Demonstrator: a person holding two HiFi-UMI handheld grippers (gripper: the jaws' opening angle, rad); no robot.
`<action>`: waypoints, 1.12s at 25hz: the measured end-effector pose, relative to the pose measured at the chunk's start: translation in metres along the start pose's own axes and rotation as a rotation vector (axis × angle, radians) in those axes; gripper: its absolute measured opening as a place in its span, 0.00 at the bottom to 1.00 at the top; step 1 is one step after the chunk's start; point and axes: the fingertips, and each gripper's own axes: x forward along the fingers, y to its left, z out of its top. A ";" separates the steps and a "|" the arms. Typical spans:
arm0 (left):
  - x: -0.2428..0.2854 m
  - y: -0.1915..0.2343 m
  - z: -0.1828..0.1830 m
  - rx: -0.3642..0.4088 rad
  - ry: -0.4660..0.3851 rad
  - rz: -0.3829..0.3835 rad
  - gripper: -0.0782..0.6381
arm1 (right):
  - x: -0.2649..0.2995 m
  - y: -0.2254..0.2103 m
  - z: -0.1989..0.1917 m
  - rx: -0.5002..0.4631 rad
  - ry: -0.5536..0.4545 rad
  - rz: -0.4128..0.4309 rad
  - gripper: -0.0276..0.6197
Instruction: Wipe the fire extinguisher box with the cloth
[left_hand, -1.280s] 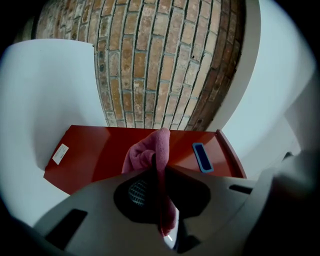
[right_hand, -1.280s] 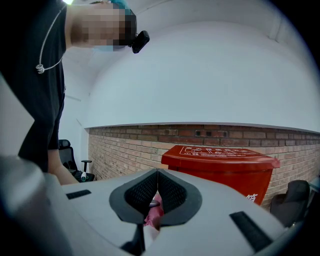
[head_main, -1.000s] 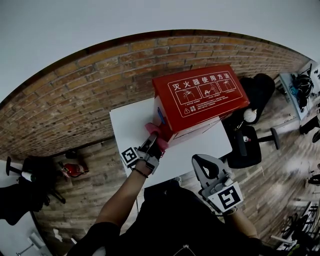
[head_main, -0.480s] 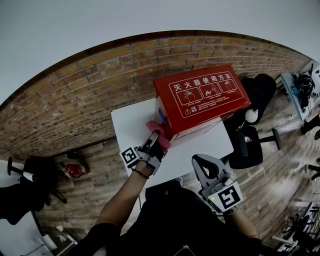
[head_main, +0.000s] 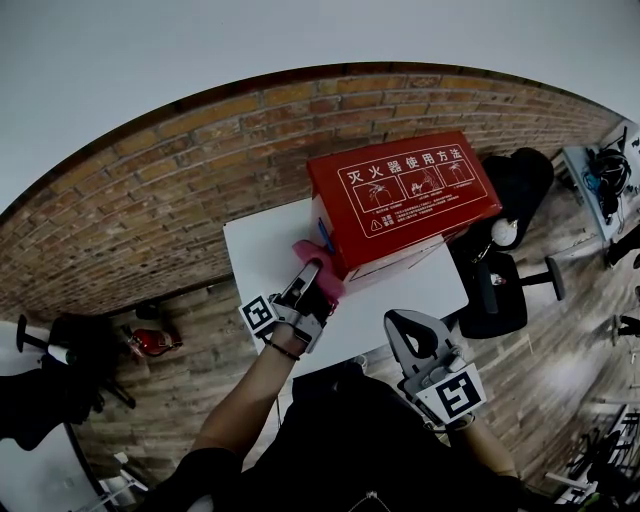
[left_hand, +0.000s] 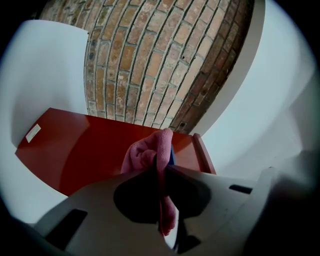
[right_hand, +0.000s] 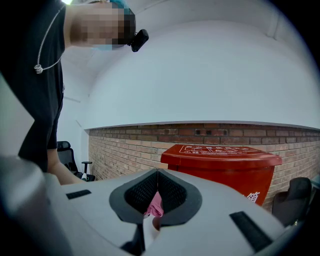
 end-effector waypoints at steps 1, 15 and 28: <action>0.001 -0.002 0.000 -0.002 0.000 -0.006 0.23 | 0.000 0.000 0.000 0.001 -0.002 0.000 0.07; 0.009 -0.027 -0.006 -0.051 0.012 -0.083 0.23 | 0.001 0.002 0.001 0.003 -0.007 0.000 0.07; 0.021 -0.059 -0.012 -0.066 0.033 -0.162 0.23 | -0.001 0.000 0.002 0.001 -0.005 -0.004 0.07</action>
